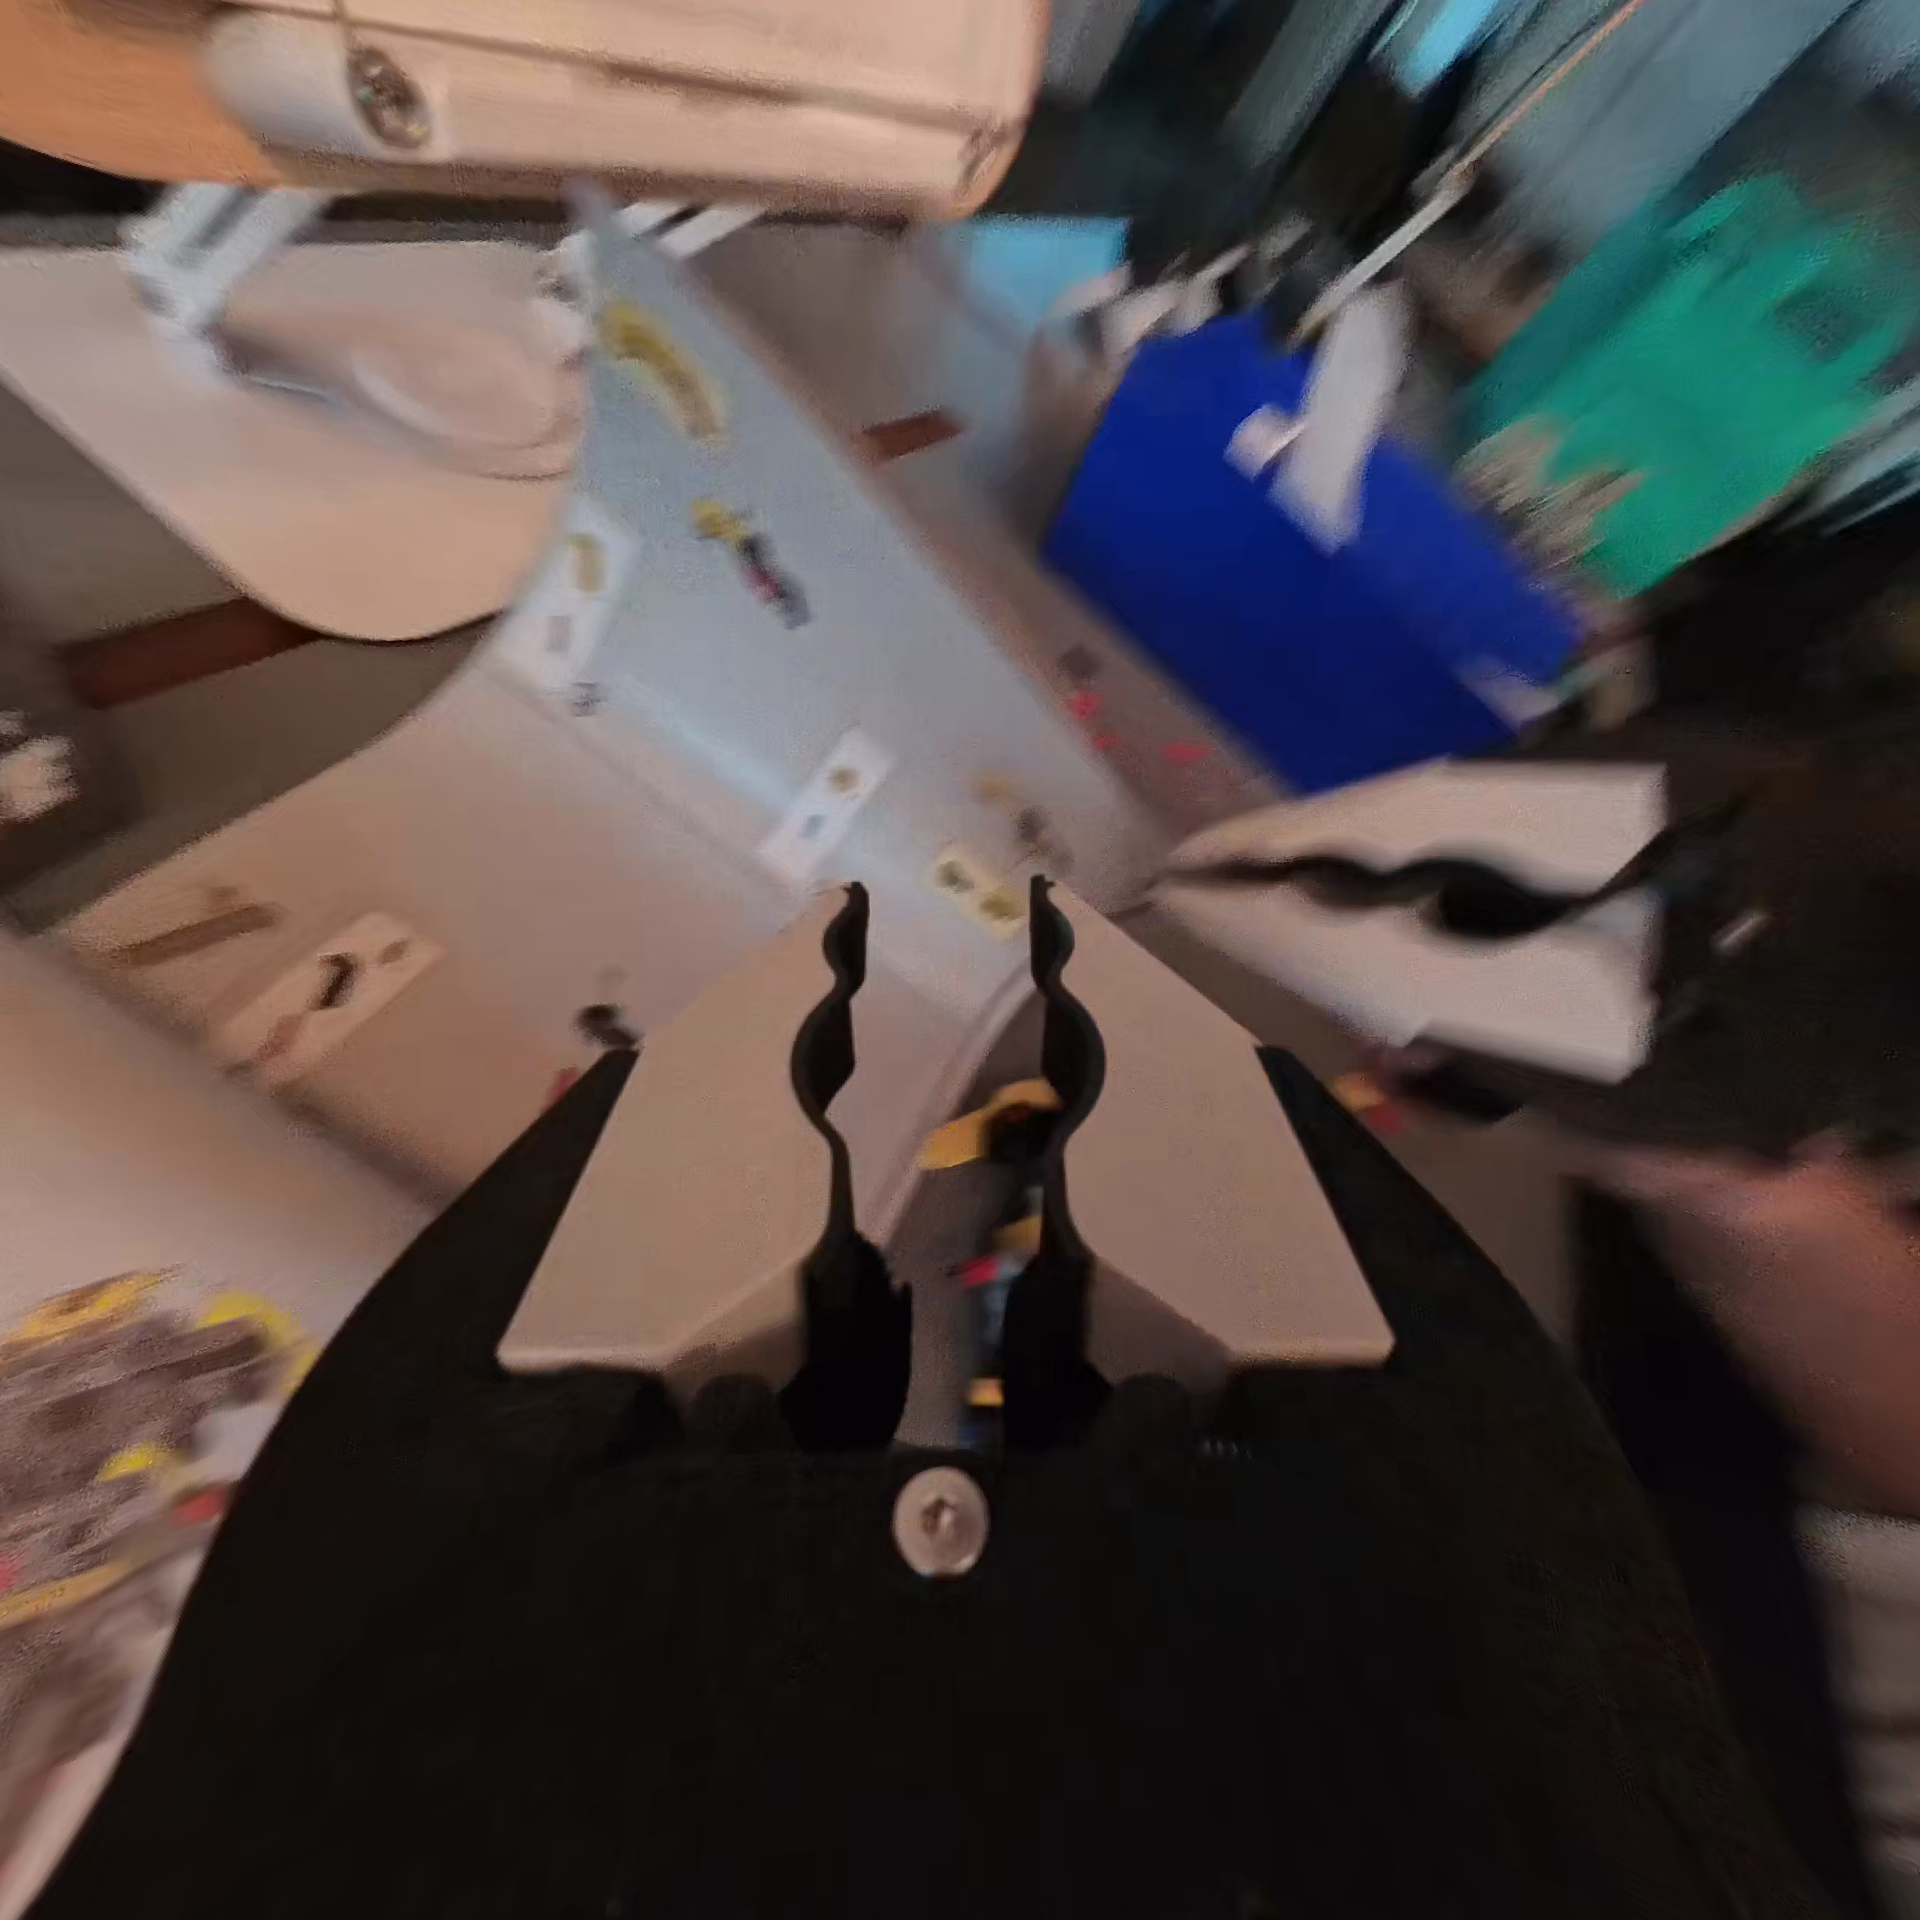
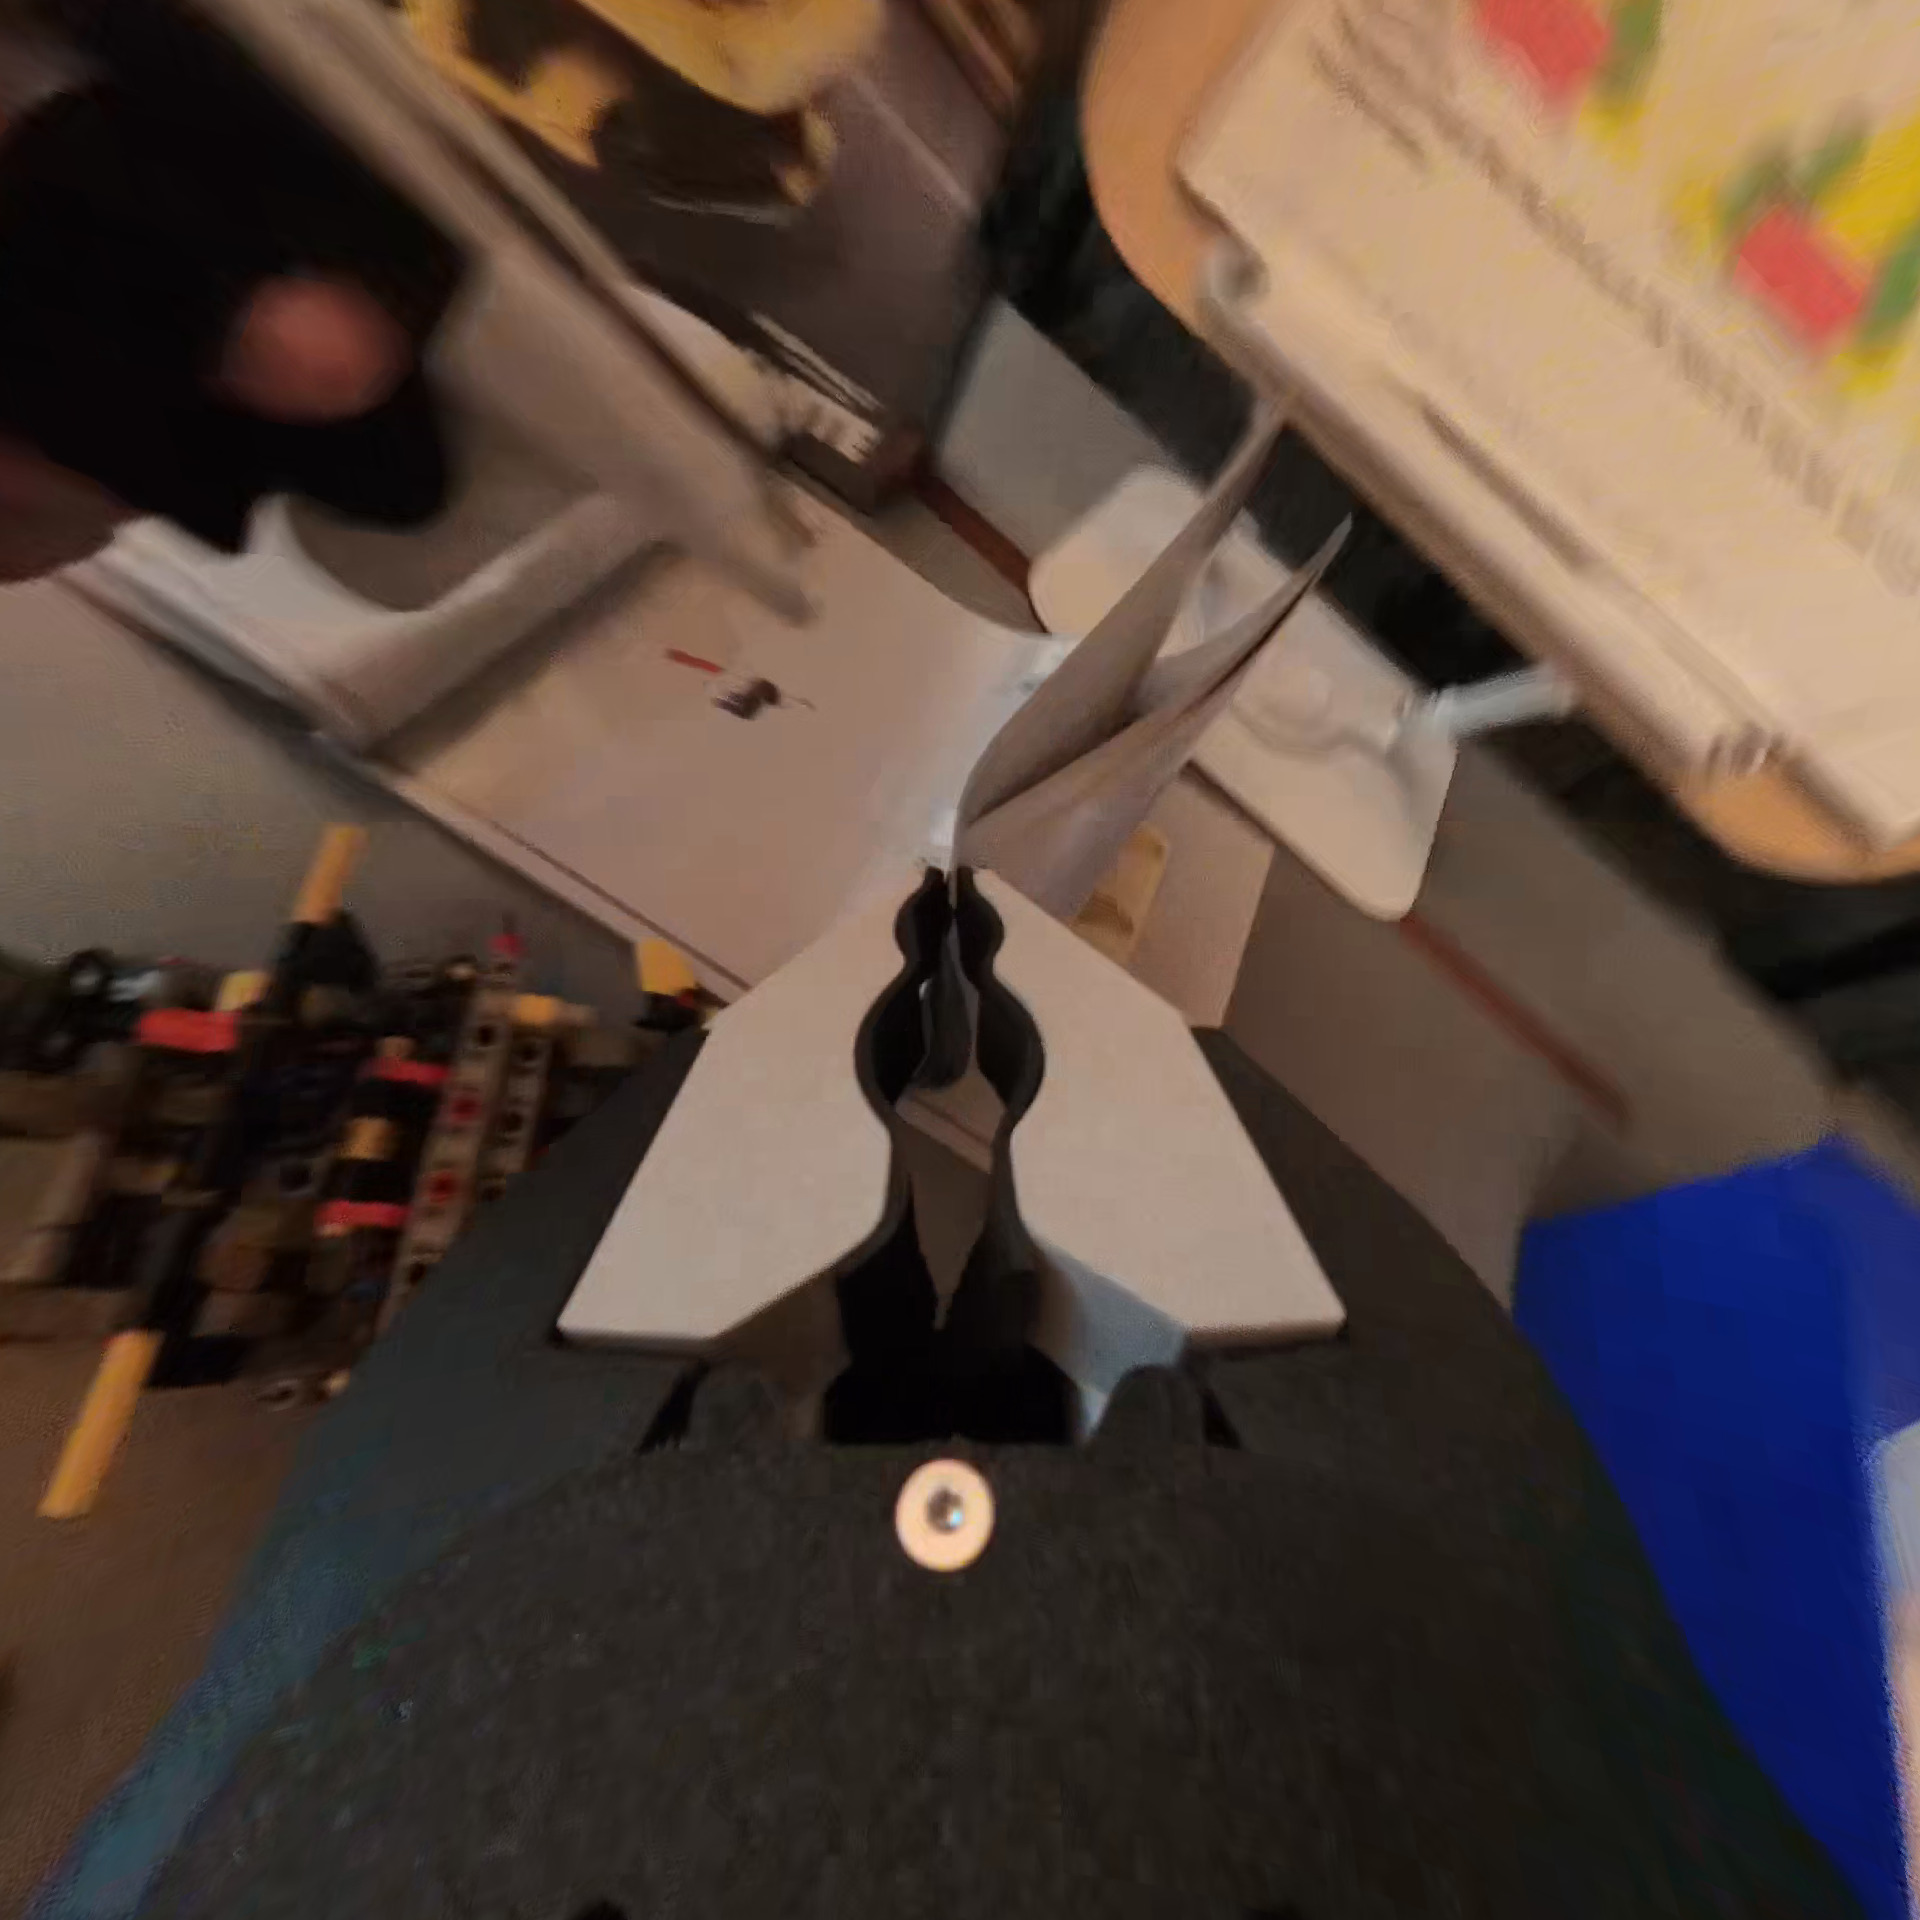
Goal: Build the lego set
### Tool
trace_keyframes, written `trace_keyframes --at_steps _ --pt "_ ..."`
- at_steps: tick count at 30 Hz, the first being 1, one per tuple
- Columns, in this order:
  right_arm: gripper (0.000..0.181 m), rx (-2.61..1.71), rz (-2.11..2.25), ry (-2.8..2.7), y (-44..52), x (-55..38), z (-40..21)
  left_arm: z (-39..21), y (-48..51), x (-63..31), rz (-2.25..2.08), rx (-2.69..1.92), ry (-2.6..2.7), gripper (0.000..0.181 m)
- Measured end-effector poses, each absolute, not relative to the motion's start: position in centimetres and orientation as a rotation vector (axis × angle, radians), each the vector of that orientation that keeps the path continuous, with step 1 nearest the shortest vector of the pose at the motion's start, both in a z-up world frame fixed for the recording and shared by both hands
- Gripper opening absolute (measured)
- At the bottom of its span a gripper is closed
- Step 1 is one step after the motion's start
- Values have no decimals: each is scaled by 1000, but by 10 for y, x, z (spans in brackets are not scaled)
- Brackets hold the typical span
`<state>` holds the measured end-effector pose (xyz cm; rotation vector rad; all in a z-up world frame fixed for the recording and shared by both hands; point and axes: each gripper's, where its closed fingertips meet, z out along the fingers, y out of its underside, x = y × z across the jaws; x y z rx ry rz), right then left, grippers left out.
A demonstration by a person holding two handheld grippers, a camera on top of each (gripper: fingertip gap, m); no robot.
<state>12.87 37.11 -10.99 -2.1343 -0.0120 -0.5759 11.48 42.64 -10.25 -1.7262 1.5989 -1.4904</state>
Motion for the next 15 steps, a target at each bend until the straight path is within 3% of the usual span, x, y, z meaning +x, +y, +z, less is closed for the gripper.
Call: trace_keyframes --at_steps 5,6,9,11,15 --pt "1 -2098 -694 -273 396 75 -103 -89 427 109 -1859 -1855 1445 27" --pt "1 -2101 -691 -265 398 73 -104 -94 428 107 -1850 -1871 1452 9" --pt "5 -2154 -496 -143 400 70 -113 -102 429 103 -1883 -1886 1462 2" --pt "40 -2139 -271 -57 400 64 -104 -99 429 102 -1969 -1851 1458 2" --pt "85 -2008 129 143 407 84 -76 -92 432 100 -2086 -1794 1424 2"
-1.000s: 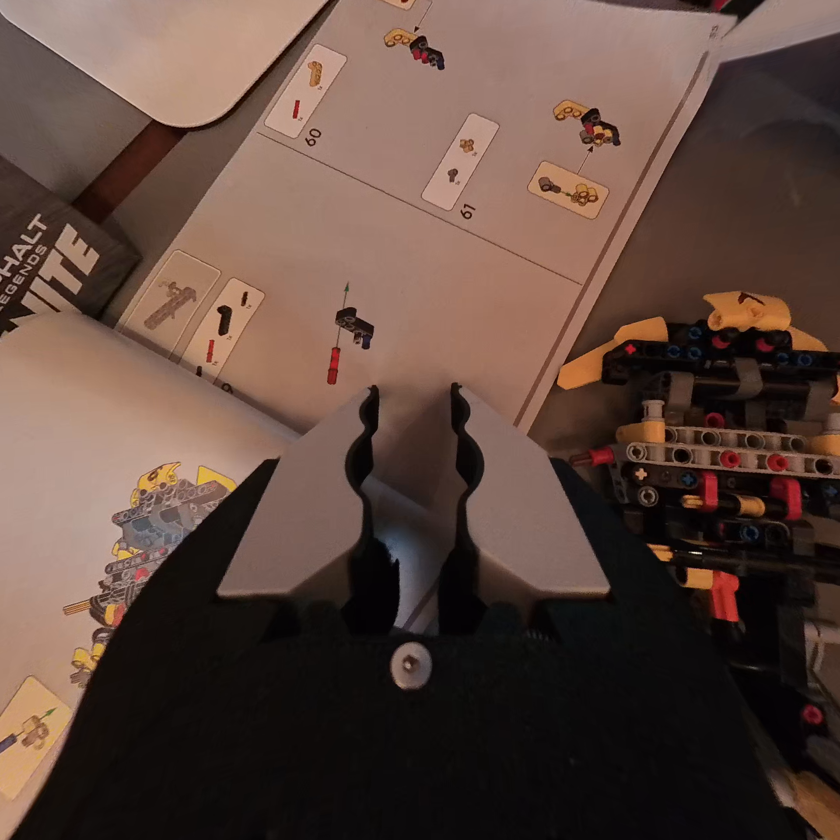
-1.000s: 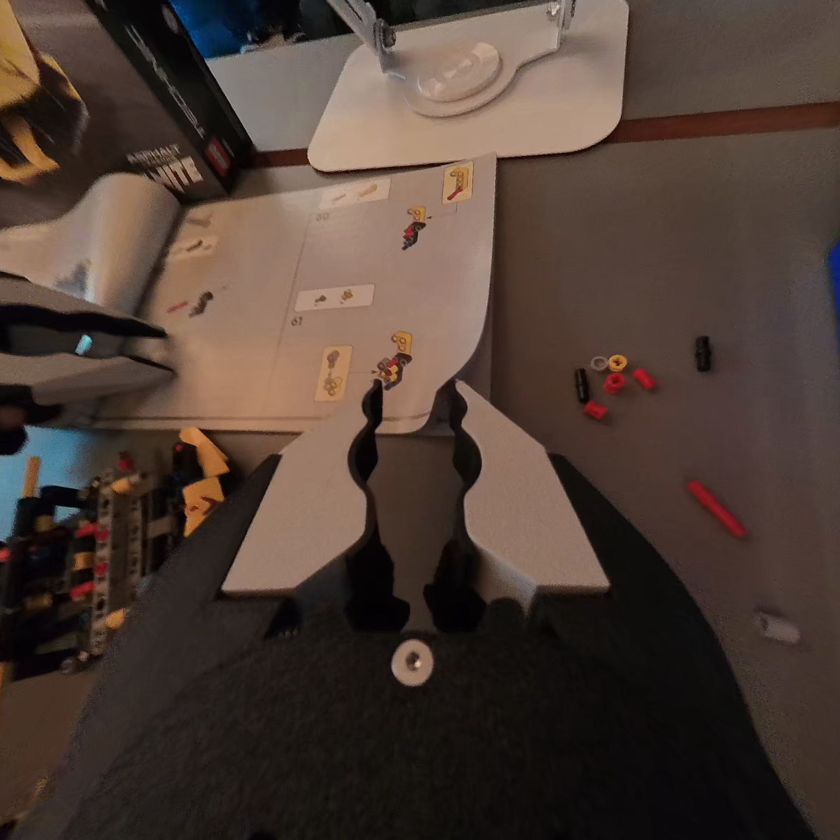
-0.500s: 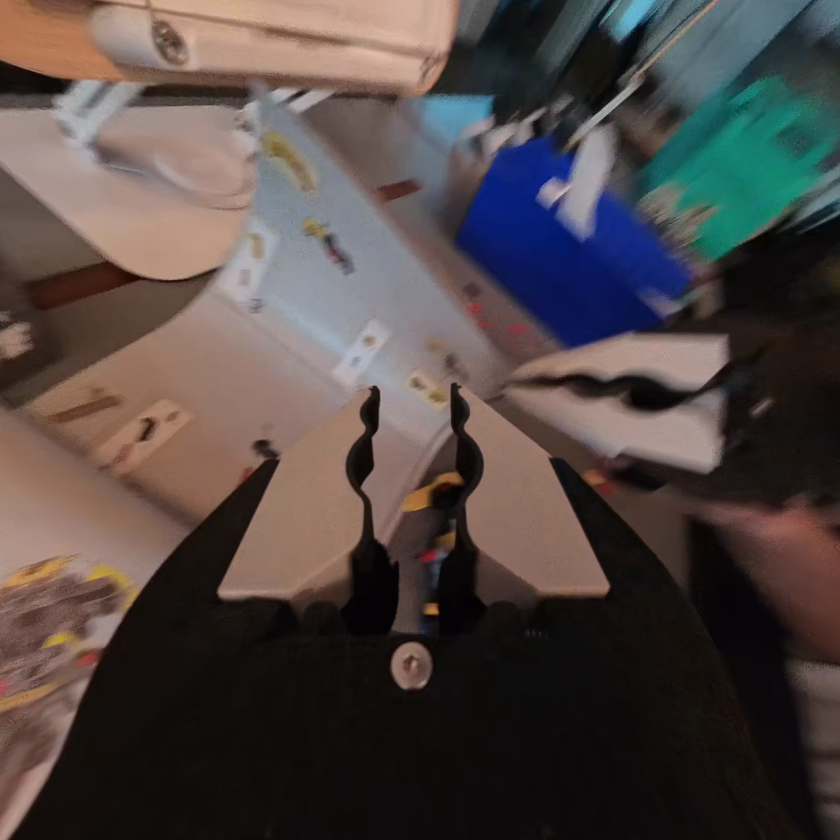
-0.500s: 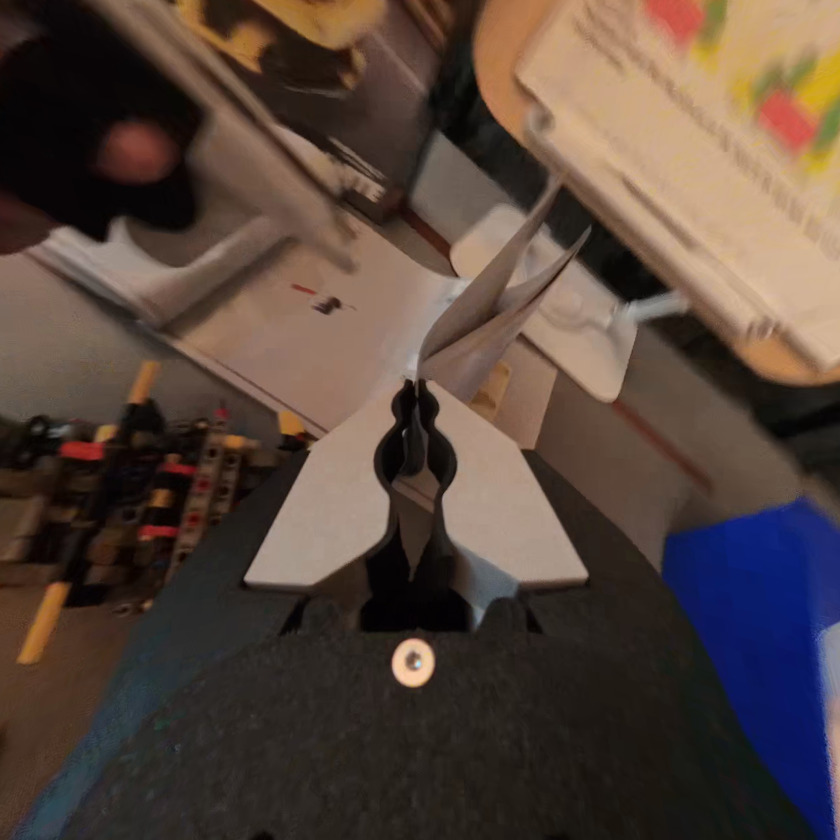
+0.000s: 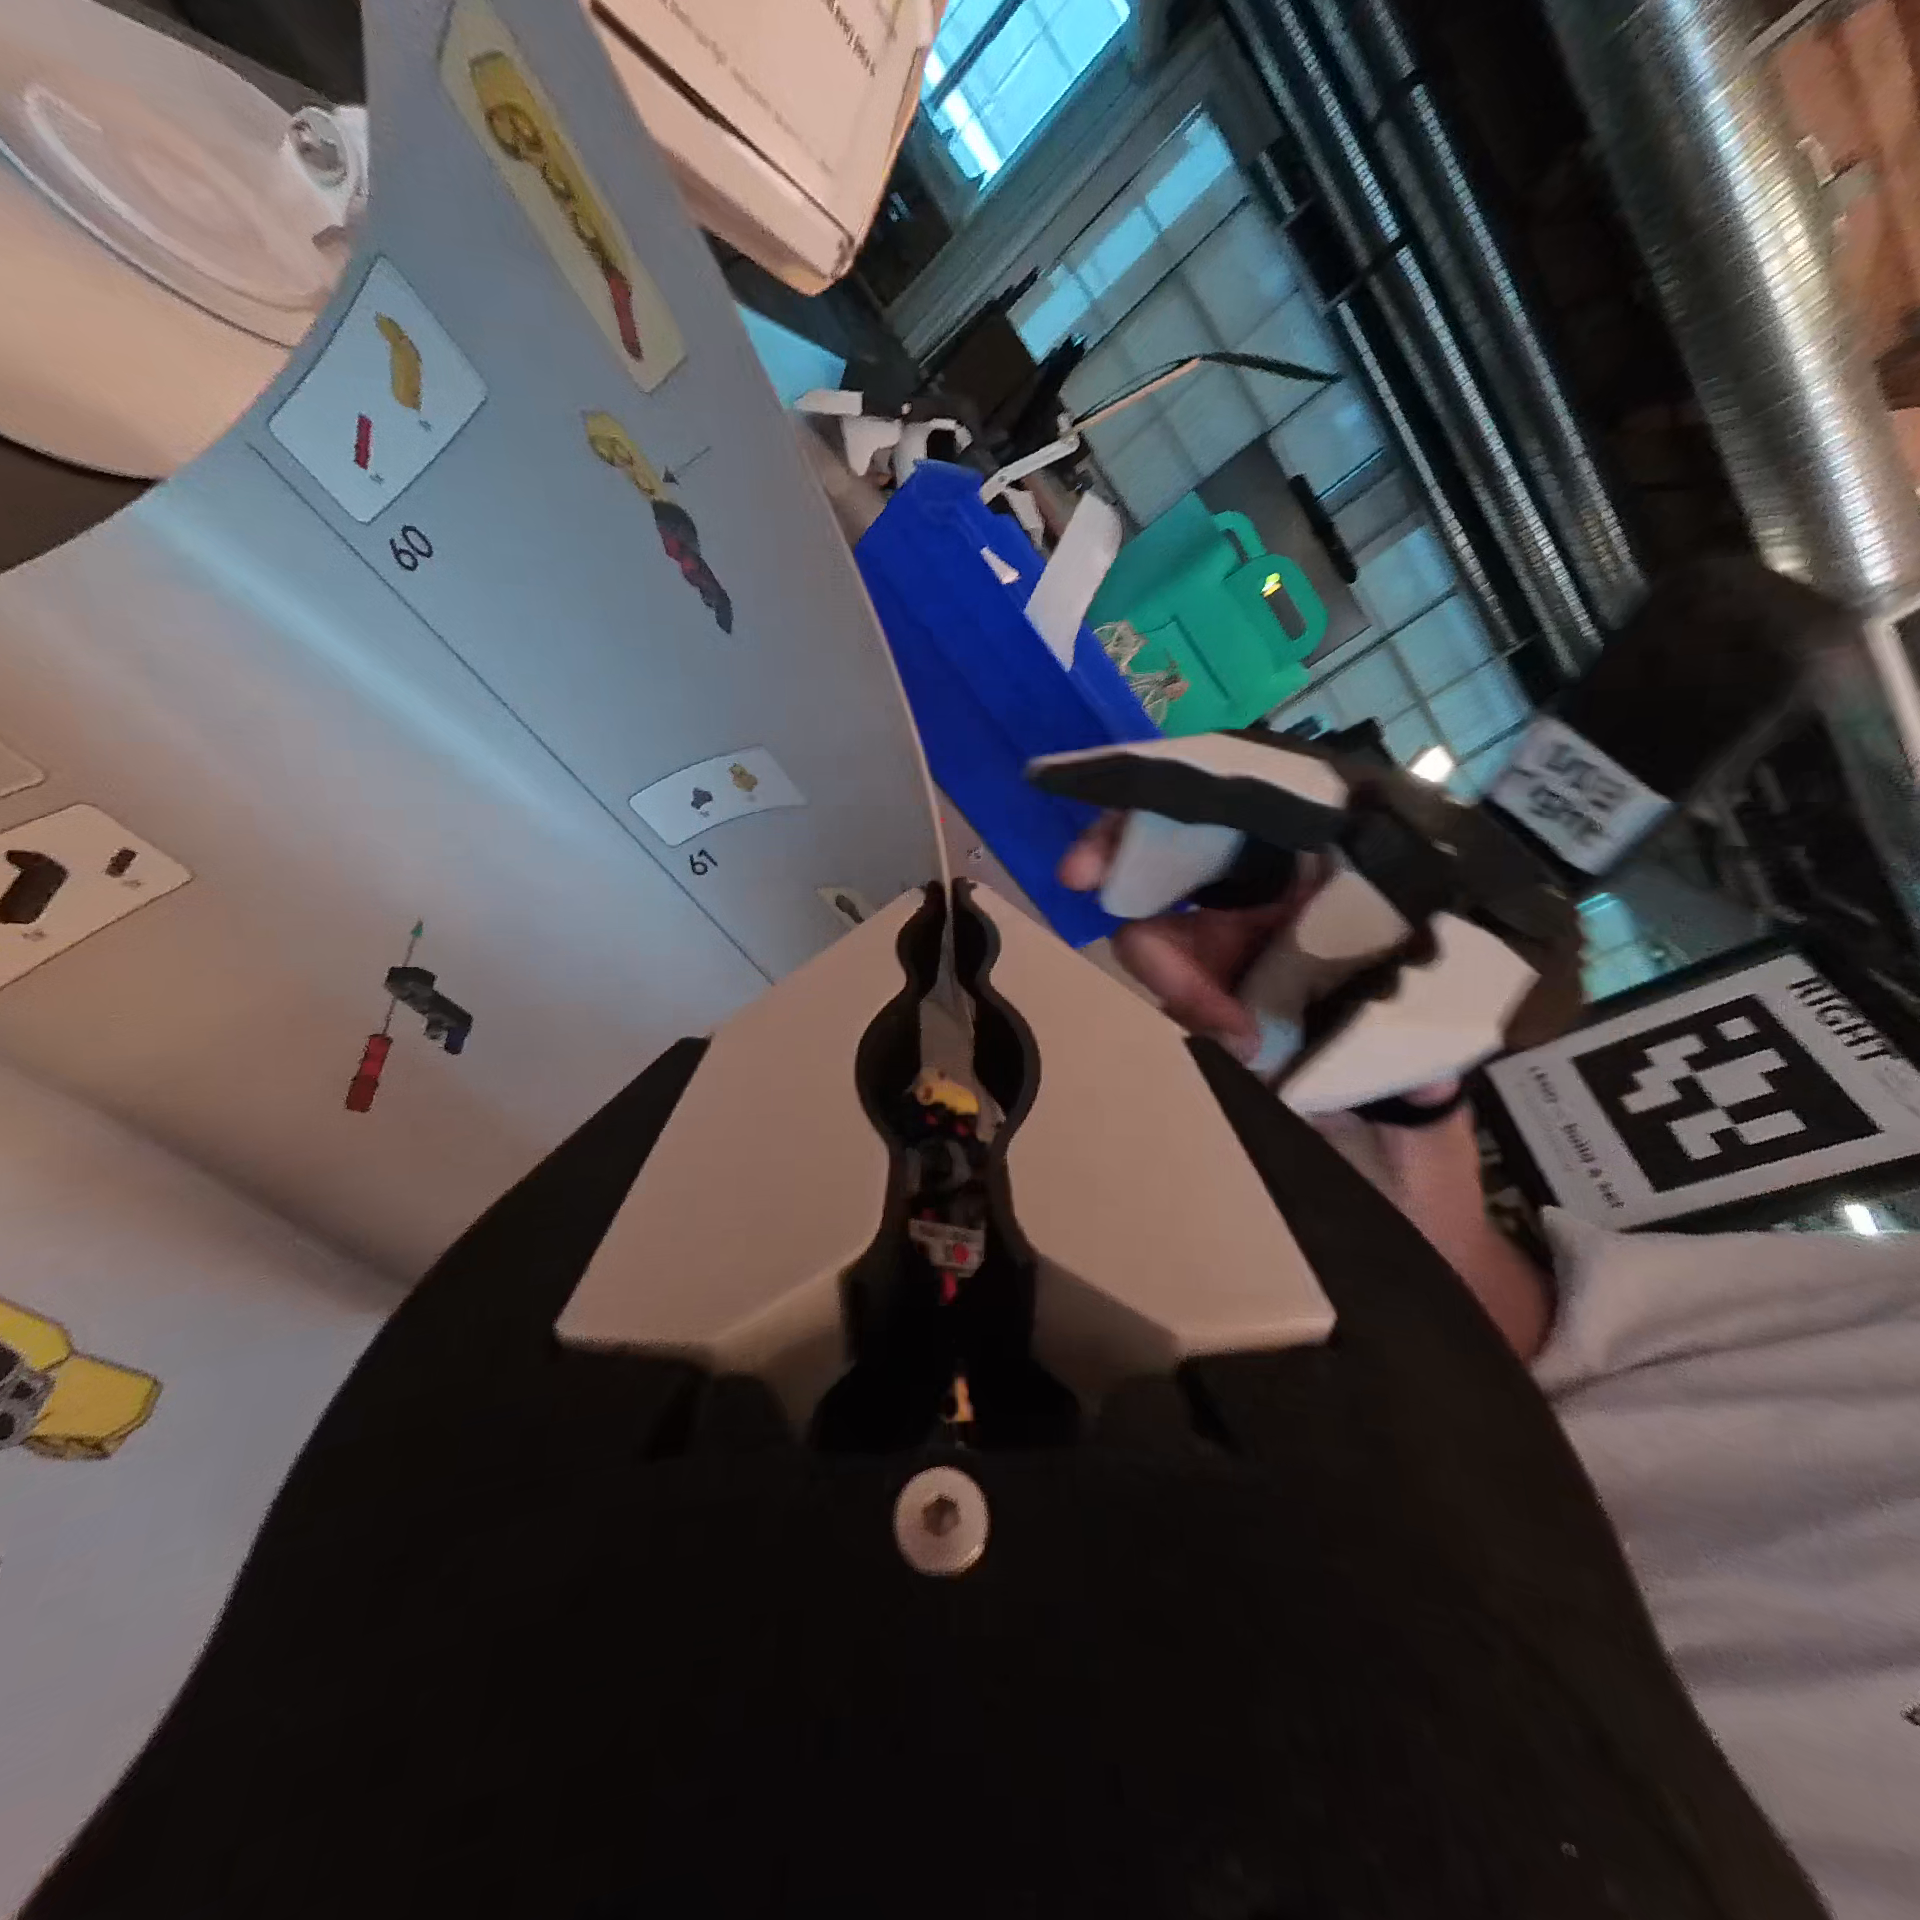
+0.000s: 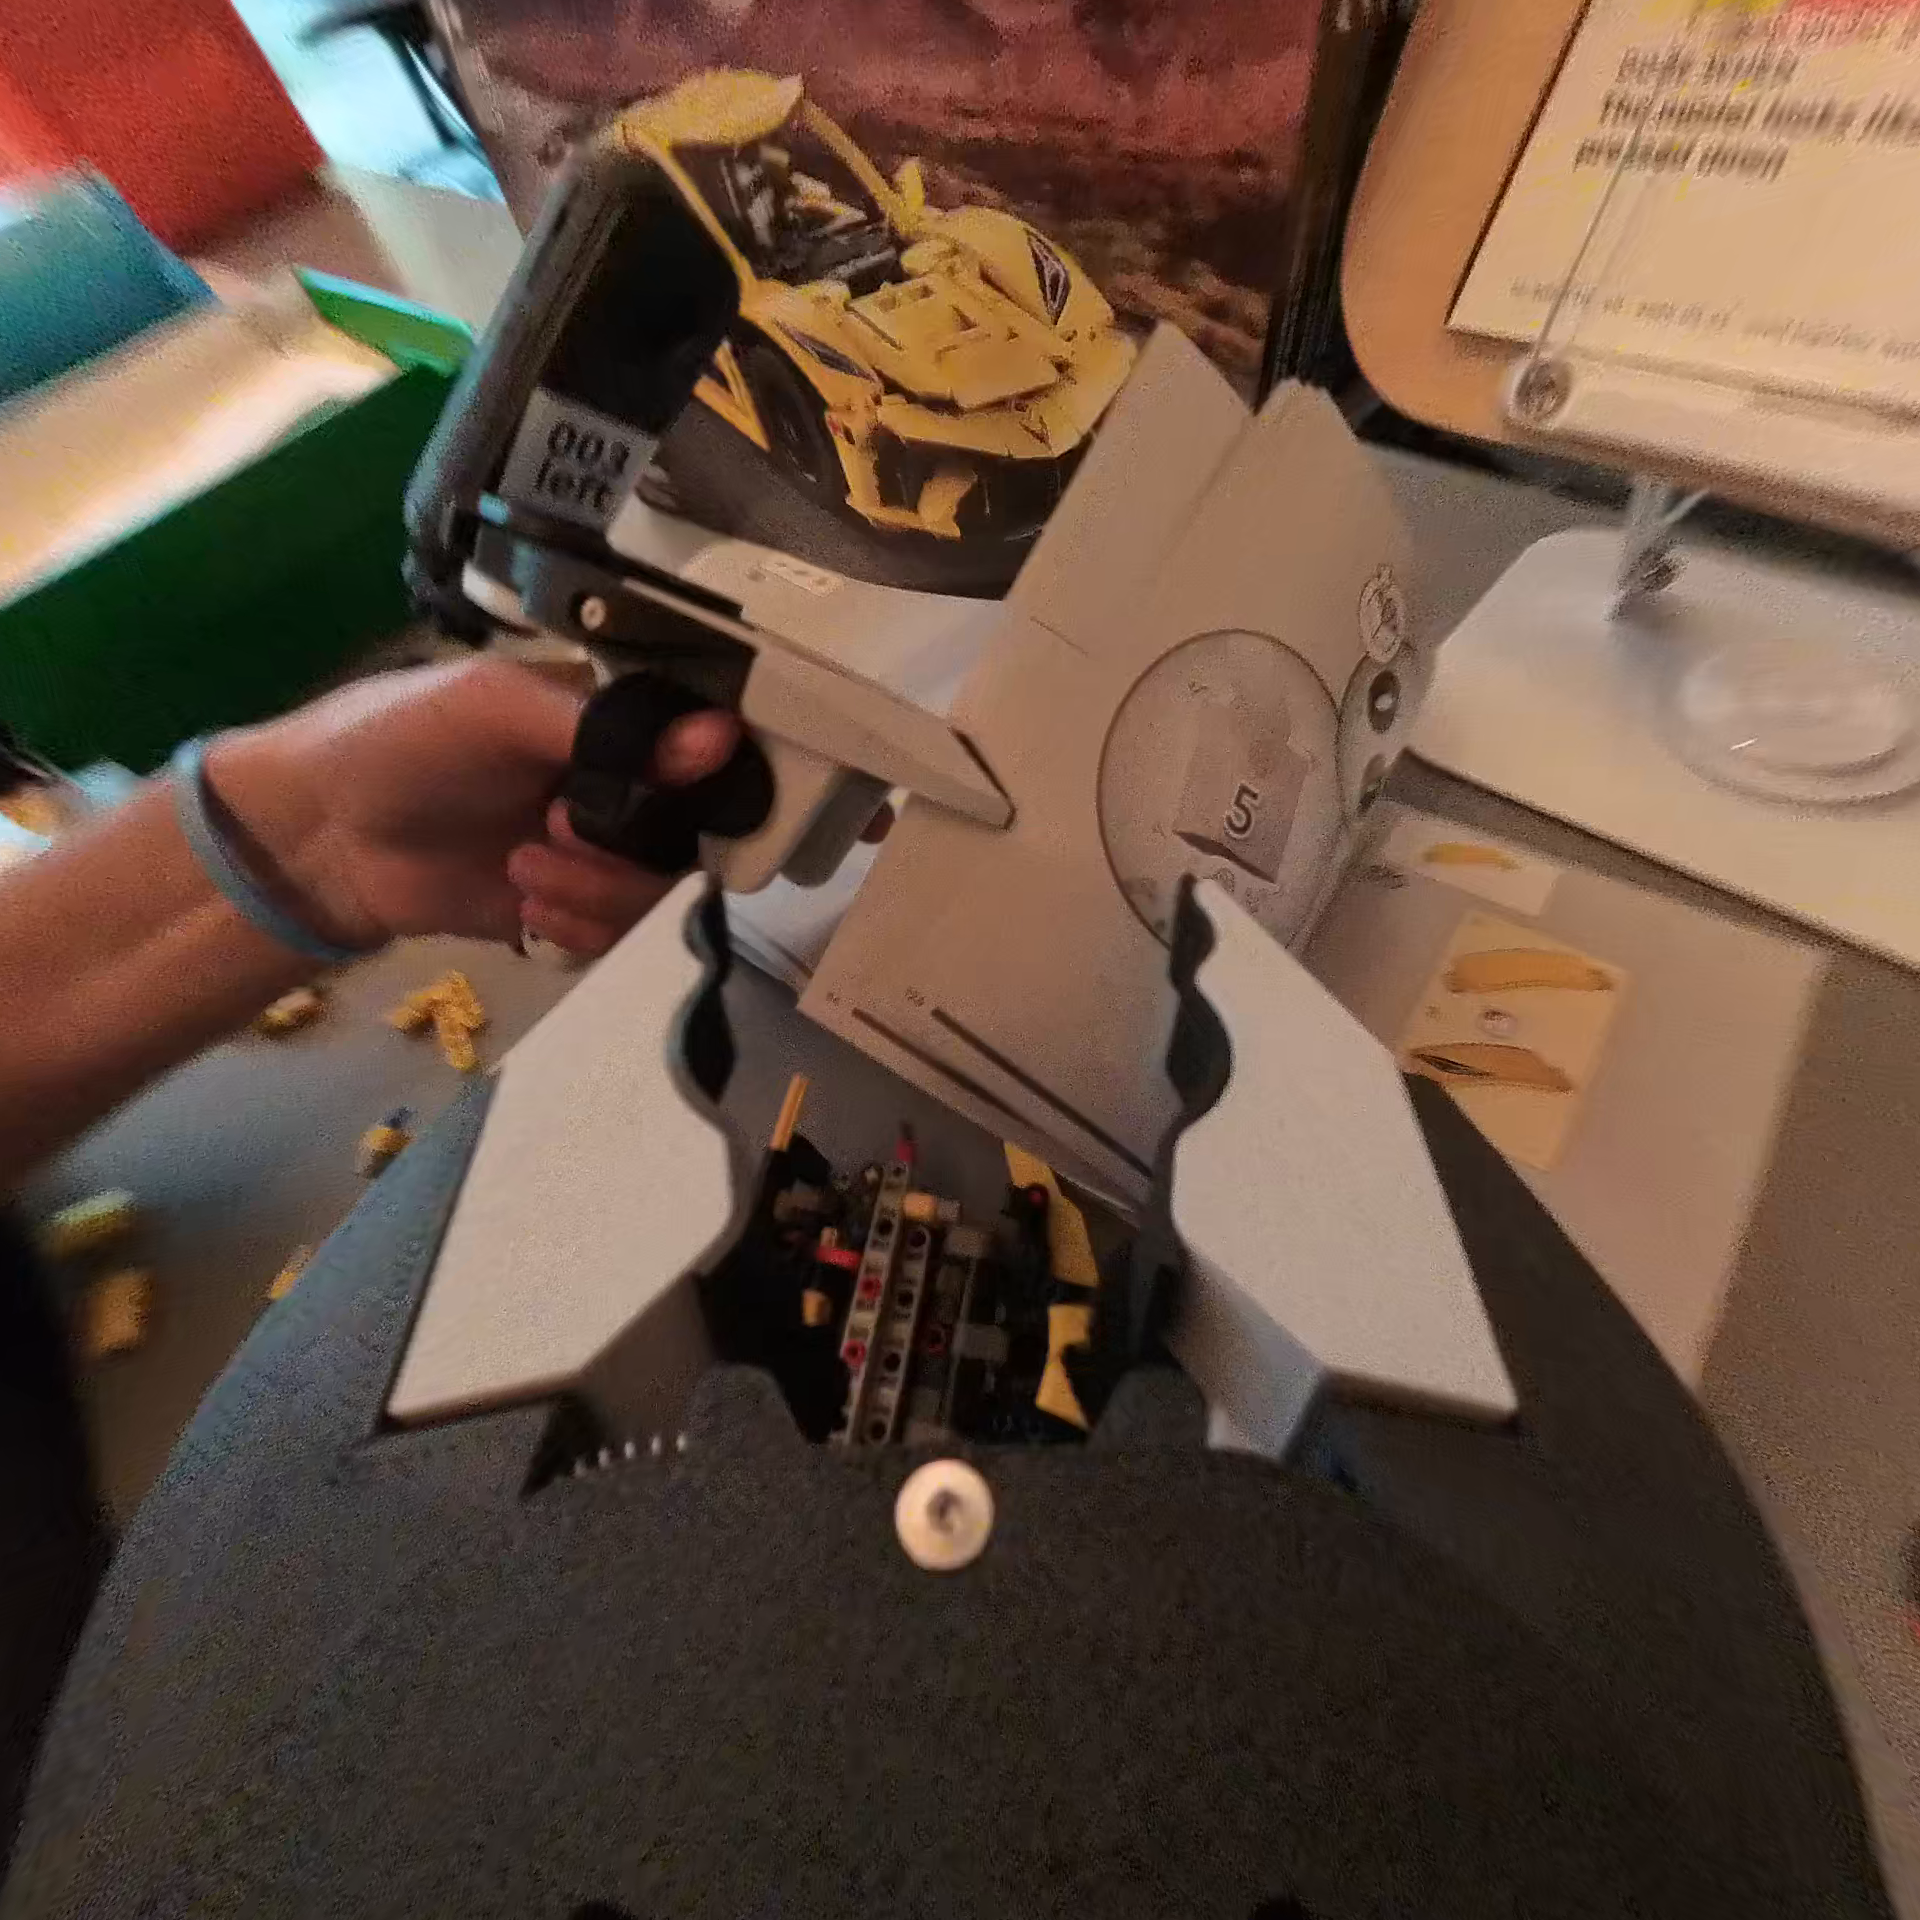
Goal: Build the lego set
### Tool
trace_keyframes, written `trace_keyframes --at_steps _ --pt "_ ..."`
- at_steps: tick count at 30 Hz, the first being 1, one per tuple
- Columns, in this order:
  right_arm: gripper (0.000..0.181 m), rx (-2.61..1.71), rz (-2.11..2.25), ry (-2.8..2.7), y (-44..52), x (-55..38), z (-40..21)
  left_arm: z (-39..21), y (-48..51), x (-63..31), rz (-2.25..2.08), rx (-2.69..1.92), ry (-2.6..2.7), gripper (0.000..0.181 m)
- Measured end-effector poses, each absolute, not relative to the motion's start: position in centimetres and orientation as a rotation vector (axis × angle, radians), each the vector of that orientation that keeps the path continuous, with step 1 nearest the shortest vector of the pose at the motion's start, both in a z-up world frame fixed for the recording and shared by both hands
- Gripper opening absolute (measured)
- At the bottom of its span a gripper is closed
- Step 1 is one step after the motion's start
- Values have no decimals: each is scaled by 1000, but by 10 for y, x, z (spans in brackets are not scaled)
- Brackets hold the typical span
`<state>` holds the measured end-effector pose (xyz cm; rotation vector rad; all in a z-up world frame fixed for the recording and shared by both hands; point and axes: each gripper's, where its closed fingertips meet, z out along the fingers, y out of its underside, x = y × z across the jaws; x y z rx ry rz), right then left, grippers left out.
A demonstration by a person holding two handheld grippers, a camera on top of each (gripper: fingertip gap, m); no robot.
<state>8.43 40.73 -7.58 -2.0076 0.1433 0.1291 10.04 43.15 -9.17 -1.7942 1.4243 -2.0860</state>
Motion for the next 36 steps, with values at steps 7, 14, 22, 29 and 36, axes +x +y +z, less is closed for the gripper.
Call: trace_keyframes --at_steps 7,14,22,29,36 --pt "80 -2150 353 173 435 101 -123 -88 431 101 -2214 -1793 1356 2" --pt "67 -2117 342 200 433 112 -125 -80 422 97 -2275 -1707 1401 16" --pt "52 -2018 456 222 426 114 -115 -81 420 96 -2291 -1684 1419 16" --pt "40 -1967 470 290 417 133 -112 -85 420 97 -2273 -1684 1410 0" --pt "41 -1967 437 355 405 151 -117 -99 426 98 -2113 -1759 1461 0"
